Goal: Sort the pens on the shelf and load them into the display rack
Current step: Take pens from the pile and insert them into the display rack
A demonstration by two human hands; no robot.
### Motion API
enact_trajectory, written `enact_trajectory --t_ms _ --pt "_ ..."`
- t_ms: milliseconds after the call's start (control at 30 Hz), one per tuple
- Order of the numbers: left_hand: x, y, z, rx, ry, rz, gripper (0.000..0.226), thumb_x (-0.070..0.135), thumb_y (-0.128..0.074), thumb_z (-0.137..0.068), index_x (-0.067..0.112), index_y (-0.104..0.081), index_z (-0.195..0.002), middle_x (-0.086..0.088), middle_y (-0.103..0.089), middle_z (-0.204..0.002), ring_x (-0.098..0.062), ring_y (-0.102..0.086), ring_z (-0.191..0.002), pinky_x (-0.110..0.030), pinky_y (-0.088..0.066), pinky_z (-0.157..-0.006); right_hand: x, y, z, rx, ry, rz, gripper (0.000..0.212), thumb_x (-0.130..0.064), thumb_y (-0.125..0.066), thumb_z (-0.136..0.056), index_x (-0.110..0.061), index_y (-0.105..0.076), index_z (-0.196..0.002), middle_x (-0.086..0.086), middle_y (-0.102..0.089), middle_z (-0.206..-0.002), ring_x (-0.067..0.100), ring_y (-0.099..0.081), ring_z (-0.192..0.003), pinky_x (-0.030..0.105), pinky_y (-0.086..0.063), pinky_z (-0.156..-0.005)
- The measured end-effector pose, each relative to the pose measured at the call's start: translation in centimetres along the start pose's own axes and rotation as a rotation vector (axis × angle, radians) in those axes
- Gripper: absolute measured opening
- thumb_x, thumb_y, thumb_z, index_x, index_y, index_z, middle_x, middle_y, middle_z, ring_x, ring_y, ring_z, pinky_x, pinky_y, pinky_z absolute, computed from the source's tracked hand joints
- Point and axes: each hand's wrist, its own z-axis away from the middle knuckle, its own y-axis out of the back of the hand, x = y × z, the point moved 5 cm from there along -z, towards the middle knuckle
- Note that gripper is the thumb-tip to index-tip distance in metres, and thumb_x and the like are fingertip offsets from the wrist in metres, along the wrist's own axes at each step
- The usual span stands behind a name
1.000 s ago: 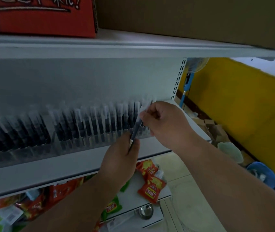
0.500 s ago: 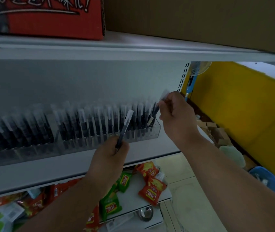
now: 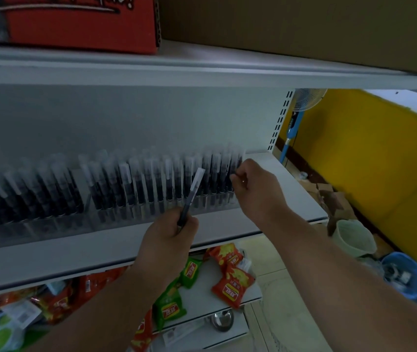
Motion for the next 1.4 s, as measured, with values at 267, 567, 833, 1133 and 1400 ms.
enact_trajectory --t_ms 267,567,833,1133,1400 --pt "0.9 -1.6 -0.8 -0.046 -0.056 -0.002 0.028 0.029 -0.051 -0.099 0.013 -0.047 -0.077 0.008 -0.036 -0.049 -0.007 -0.033 -0.044 -0.027 -0.031 -0.048 -2.0 1.4 2.1 -0.100 -0.042 -0.343 0.012 -0.036 -0.061 -0.092 -0.031 -0.066 -0.083 -0.007 -0.066 -0.073 0.001 -0.056 -0.060 0.015 -0.044 -0.054" --pt "2.4 -4.2 -1.6 -0.137 -0.190 -0.109 0.021 0.030 -0.050 -0.099 0.021 -0.047 -0.080 0.004 -0.046 -0.058 -0.005 -0.039 -0.045 -0.027 -0.034 -0.049 -2.8 1.6 2.8 -0.156 -0.113 -0.621 0.016 -0.017 -0.062 -0.095 -0.006 -0.063 -0.084 0.006 -0.063 -0.062 0.001 -0.048 -0.042 0.015 -0.037 -0.048" --pt "2.5 -0.9 -2.0 0.005 -0.441 -0.537 0.015 0.035 -0.054 -0.095 0.026 -0.050 -0.084 0.013 -0.047 -0.078 -0.005 -0.045 -0.068 -0.022 -0.035 -0.060 -0.5 5.2 0.9 0.236 -0.025 -0.507 0.019 -0.027 -0.055 -0.097 -0.012 -0.060 -0.086 0.005 -0.067 -0.069 0.012 -0.063 -0.061 0.035 -0.045 -0.056" --pt "0.8 -0.5 -1.7 0.153 -0.511 -0.881 0.049 0.040 -0.043 -0.086 0.009 -0.063 -0.117 -0.007 -0.059 -0.115 -0.030 -0.050 -0.108 -0.047 -0.045 -0.093 -1.3 4.1 -0.3 0.230 0.303 -0.090 0.017 -0.023 -0.050 -0.099 -0.010 -0.052 -0.089 0.000 -0.053 -0.078 0.014 -0.051 -0.067 0.033 -0.042 -0.058" --pt "0.4 -0.6 -1.6 0.152 -0.494 -0.932 0.052 0.038 -0.045 -0.084 0.011 -0.061 -0.125 -0.005 -0.058 -0.119 -0.028 -0.048 -0.104 -0.045 -0.045 -0.088 -0.7 2.9 -0.8 0.132 0.247 0.010 0.017 -0.022 -0.050 -0.099 -0.013 -0.047 -0.085 -0.009 -0.043 -0.072 0.004 -0.043 -0.063 0.019 -0.024 -0.051"
